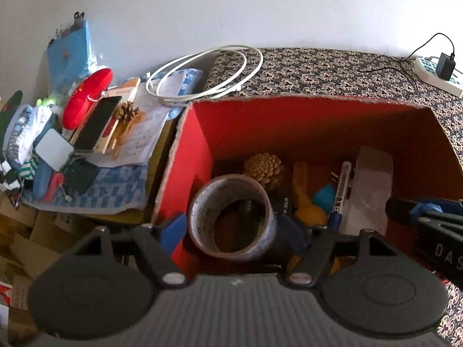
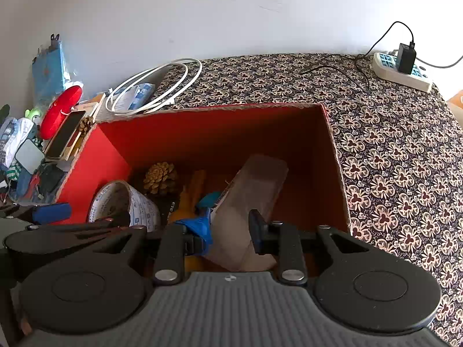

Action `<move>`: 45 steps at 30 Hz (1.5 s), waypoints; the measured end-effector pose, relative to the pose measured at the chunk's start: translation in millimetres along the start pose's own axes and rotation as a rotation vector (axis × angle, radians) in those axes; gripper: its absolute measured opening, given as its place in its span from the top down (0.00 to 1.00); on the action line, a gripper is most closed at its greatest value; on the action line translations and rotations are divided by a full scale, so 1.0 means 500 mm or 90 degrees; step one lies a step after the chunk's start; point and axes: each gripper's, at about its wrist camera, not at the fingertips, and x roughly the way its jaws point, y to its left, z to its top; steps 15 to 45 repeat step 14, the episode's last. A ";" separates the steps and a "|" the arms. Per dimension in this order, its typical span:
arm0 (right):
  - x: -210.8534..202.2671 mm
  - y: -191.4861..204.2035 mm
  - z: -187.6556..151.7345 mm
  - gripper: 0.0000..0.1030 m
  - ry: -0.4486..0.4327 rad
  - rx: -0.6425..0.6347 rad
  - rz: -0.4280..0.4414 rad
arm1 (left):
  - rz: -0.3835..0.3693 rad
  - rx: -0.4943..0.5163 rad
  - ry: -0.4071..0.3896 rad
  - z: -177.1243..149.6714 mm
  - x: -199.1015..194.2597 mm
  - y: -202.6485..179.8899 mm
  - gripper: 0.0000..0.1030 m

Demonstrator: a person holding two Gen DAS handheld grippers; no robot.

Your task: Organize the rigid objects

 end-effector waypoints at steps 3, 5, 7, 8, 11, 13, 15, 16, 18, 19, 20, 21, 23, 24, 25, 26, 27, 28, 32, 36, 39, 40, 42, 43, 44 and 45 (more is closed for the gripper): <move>0.003 -0.004 0.001 0.89 0.001 0.007 0.001 | -0.008 0.003 0.003 0.000 0.002 -0.002 0.28; 0.003 -0.004 0.001 0.89 0.001 0.008 0.002 | -0.007 0.004 0.001 0.000 0.002 -0.004 0.28; 0.002 -0.004 0.000 0.89 0.001 0.008 0.004 | -0.006 0.008 -0.004 -0.001 0.000 -0.005 0.29; 0.003 -0.003 0.000 0.89 0.000 0.007 0.004 | -0.007 0.008 -0.004 0.000 0.001 -0.005 0.29; 0.002 -0.002 0.001 0.89 -0.001 0.007 0.005 | -0.013 -0.001 0.004 0.002 0.003 -0.002 0.30; 0.003 -0.001 0.001 0.89 -0.002 0.006 0.003 | -0.009 -0.005 0.005 0.003 0.004 0.000 0.30; 0.003 -0.001 0.001 0.89 -0.002 0.007 0.003 | -0.008 -0.006 0.005 0.003 0.004 0.001 0.30; 0.003 -0.001 0.001 0.89 -0.002 0.007 0.003 | -0.008 -0.006 0.005 0.003 0.004 0.001 0.30; 0.003 -0.001 0.001 0.89 -0.002 0.007 0.003 | -0.008 -0.006 0.005 0.003 0.004 0.001 0.30; 0.003 -0.001 0.001 0.89 -0.002 0.007 0.003 | -0.008 -0.006 0.005 0.003 0.004 0.001 0.30; 0.003 -0.001 0.001 0.89 -0.002 0.007 0.003 | -0.008 -0.006 0.005 0.003 0.004 0.001 0.30; 0.003 -0.001 0.001 0.89 -0.002 0.007 0.003 | -0.008 -0.006 0.005 0.003 0.004 0.001 0.30; 0.003 -0.001 0.001 0.89 -0.002 0.007 0.003 | -0.008 -0.006 0.005 0.003 0.004 0.001 0.30; 0.003 -0.001 0.001 0.89 -0.002 0.007 0.003 | -0.008 -0.006 0.005 0.003 0.004 0.001 0.30; 0.003 -0.001 0.001 0.89 -0.002 0.007 0.003 | -0.008 -0.006 0.005 0.003 0.004 0.001 0.30; 0.003 -0.001 0.001 0.89 -0.002 0.007 0.003 | -0.008 -0.006 0.005 0.003 0.004 0.001 0.30; 0.003 -0.001 0.001 0.89 -0.002 0.007 0.003 | -0.008 -0.006 0.005 0.003 0.004 0.001 0.30; 0.003 -0.001 0.001 0.89 -0.002 0.007 0.003 | -0.008 -0.006 0.005 0.003 0.004 0.001 0.30; 0.003 -0.001 0.001 0.89 -0.002 0.007 0.003 | -0.008 -0.006 0.005 0.003 0.004 0.001 0.30; 0.003 -0.001 0.001 0.89 -0.002 0.007 0.003 | -0.008 -0.006 0.005 0.003 0.004 0.001 0.30; 0.003 -0.001 0.001 0.89 -0.002 0.007 0.003 | -0.008 -0.006 0.005 0.003 0.004 0.001 0.30; 0.003 -0.001 0.001 0.89 -0.002 0.007 0.003 | -0.008 -0.006 0.005 0.003 0.004 0.001 0.30; 0.003 -0.001 0.001 0.89 -0.002 0.007 0.003 | -0.008 -0.006 0.005 0.003 0.004 0.001 0.30; 0.003 -0.001 0.001 0.89 -0.002 0.007 0.003 | -0.008 -0.006 0.005 0.003 0.004 0.001 0.30; 0.003 -0.001 0.001 0.89 -0.002 0.007 0.003 | -0.008 -0.006 0.005 0.003 0.004 0.001 0.30; 0.003 -0.001 0.001 0.89 -0.002 0.007 0.003 | -0.008 -0.006 0.005 0.003 0.004 0.001 0.30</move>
